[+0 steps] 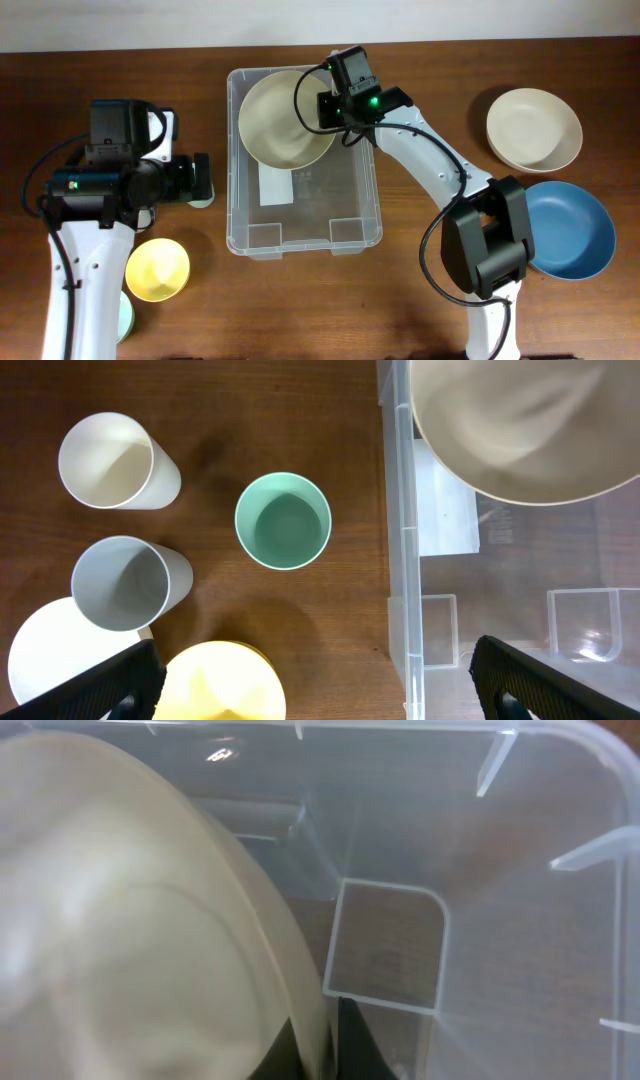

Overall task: Pack container
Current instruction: 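Lift the cream bowl and carry it over the clear bin, then lower the cream bowl into the bin and open the right gripper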

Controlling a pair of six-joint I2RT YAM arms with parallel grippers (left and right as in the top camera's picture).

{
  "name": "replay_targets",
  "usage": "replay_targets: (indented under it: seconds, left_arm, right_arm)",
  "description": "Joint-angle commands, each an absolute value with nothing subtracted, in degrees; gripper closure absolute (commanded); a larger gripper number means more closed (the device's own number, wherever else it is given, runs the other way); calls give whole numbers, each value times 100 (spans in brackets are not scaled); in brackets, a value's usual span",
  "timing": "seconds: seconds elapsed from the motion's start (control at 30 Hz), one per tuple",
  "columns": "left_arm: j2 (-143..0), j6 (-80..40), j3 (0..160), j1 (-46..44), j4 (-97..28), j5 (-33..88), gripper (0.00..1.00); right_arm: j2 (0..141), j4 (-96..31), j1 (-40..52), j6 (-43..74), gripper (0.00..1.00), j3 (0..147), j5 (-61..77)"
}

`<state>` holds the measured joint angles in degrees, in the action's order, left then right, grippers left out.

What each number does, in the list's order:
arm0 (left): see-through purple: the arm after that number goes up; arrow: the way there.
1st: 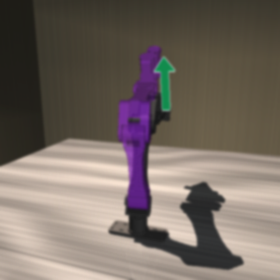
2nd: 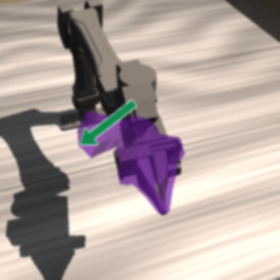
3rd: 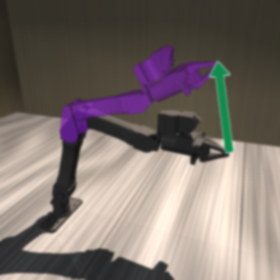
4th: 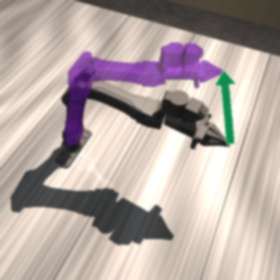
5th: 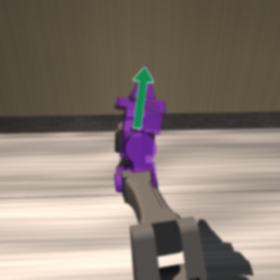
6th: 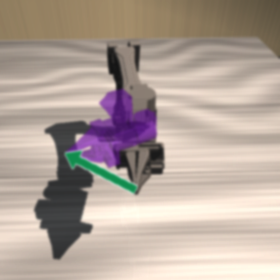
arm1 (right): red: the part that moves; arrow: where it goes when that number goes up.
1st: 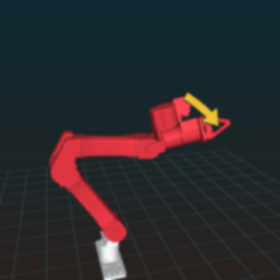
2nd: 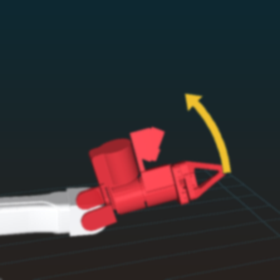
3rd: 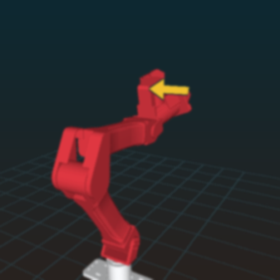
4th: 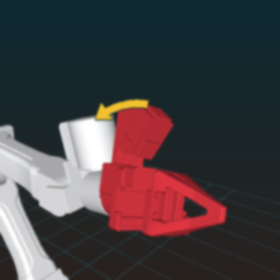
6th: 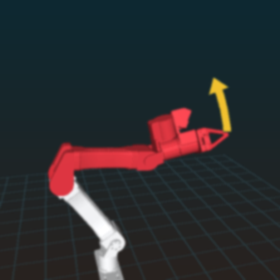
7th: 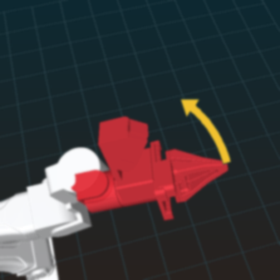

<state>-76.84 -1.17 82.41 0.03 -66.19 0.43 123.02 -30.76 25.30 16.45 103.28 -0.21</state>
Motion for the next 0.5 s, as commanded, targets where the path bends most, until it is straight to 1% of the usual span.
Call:
replay_targets:
  seconds: [0.0, 0.1, 0.2, 0.3, 0.47]
  left_arm:
    - [-7708, -172, 8353, 30, -6604, -25, 0]
    - [-7708, -172, 8353, 27, -6606, -25, 0]
    - [-7708, -172, 8353, 30, -6606, -25, 0]
    - [-7708, -172, 8353, 30, -6604, -27, 0]
    - [-7708, -172, 8353, 30, -6604, -27, 0]
  right_arm:
    - [12324, -3044, 2593, 1702, 93, 10501, -64]
    - [12324, -3041, 2593, 1702, 90, 10501, -67]
    - [12324, -3041, 2593, 1702, 90, 10501, -67]
    - [12324, -3044, 2591, 1702, 85, 10501, -69]
    - [12324, -3068, 2591, 1702, 84, 10501, -71]
